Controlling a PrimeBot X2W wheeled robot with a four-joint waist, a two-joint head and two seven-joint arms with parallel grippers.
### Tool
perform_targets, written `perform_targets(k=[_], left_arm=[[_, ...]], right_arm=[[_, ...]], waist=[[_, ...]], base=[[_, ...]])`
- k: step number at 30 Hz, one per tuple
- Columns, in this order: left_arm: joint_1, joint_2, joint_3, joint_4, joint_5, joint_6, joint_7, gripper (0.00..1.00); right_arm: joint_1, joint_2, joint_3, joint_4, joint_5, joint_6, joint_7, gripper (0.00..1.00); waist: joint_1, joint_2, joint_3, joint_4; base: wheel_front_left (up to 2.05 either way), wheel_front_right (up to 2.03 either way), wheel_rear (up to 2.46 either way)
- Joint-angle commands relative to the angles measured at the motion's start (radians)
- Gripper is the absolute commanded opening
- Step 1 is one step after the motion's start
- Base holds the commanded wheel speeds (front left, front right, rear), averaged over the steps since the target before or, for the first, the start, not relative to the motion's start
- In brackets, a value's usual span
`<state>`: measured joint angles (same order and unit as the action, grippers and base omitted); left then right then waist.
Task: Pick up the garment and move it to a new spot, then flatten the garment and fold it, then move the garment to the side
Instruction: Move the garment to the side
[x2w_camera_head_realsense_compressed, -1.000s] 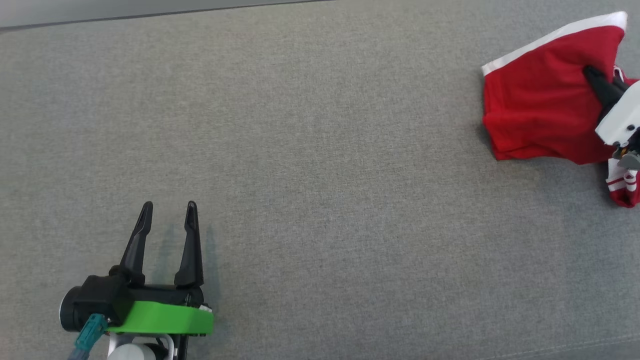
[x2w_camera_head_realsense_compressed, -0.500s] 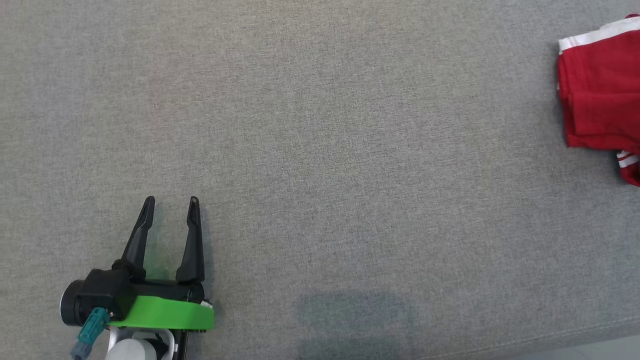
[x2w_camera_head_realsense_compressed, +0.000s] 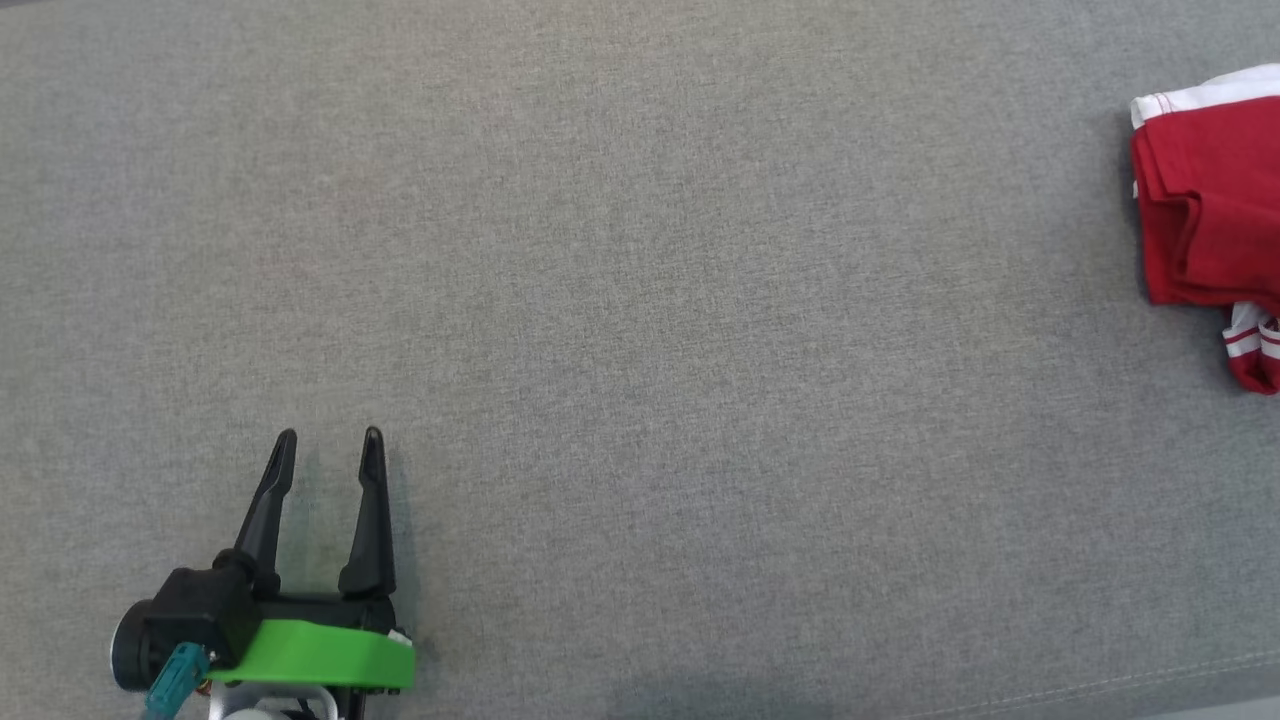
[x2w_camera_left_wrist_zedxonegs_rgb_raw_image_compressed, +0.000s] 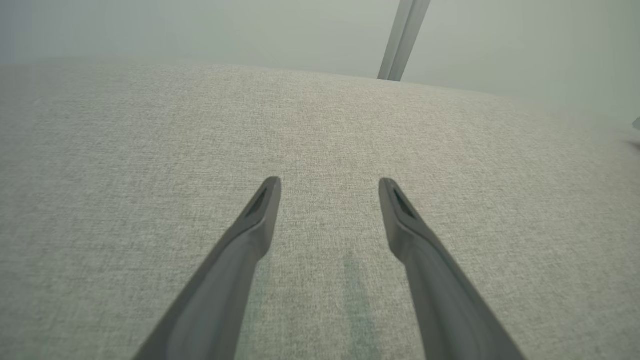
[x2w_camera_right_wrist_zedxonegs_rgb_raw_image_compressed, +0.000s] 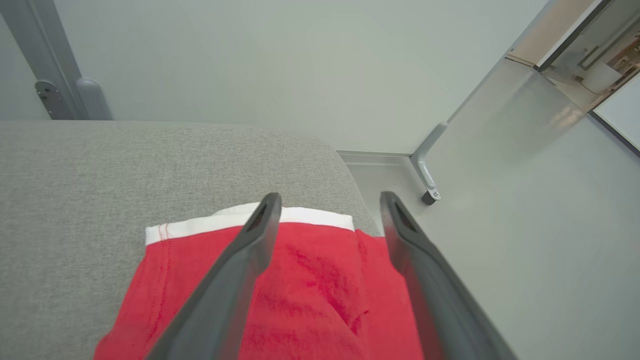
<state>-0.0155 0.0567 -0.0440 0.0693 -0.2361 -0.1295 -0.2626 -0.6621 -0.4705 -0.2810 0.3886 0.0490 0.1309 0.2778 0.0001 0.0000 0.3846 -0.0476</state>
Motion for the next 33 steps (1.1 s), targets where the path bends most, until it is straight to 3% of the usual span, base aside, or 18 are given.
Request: perform_targets(k=[1,8,15,19,23,33], left_arm=[[0.024,0.001,0.01,0.001,-0.004,-0.002,-0.002,1.0],[0.108,-0.005,0.034,0.005,-0.031,-0.001,-0.002,1.0],[0.204,-0.004,0.051,0.01,-0.052,0.027,-0.002,1.0],[0.222,-0.005,0.062,0.018,-0.047,0.027,-0.002,1.0],[0.208,-0.005,0.072,0.033,-0.03,0.017,-0.003,1.0],[0.137,-0.005,0.097,0.098,-0.008,0.004,-0.002,1.0]], right_arm=[[0.039,0.018,0.027,-0.002,-0.002,0.0,-0.049,1.0],[0.248,0.084,0.136,-0.076,0.022,-0.001,-0.302,1.0],[0.502,0.224,0.106,-0.148,-0.011,0.0,-0.508,1.0],[0.607,0.326,0.069,-0.183,-0.062,0.0,-0.54,1.0],[0.664,0.388,0.059,-0.227,-0.078,0.0,-0.543,1.0],[0.719,0.417,0.113,-0.197,-0.075,0.0,-0.543,1.0]], waist=[[-0.0001,0.0,-0.061,-0.005],[-0.0001,0.0,-0.249,0.028],[-0.0001,0.0,-0.4,0.085],[-0.0001,0.0,-0.425,0.108],[-0.0001,0.0,-0.436,0.129],[-0.0001,0.0,-0.45,0.164]], base=[[0.0,0.0,0.0],[0.0,0.0,0.0],[0.0,0.0,0.0],[0.0,0.0,0.0],[0.0,0.0,0.0],[0.0,0.0,0.0]])
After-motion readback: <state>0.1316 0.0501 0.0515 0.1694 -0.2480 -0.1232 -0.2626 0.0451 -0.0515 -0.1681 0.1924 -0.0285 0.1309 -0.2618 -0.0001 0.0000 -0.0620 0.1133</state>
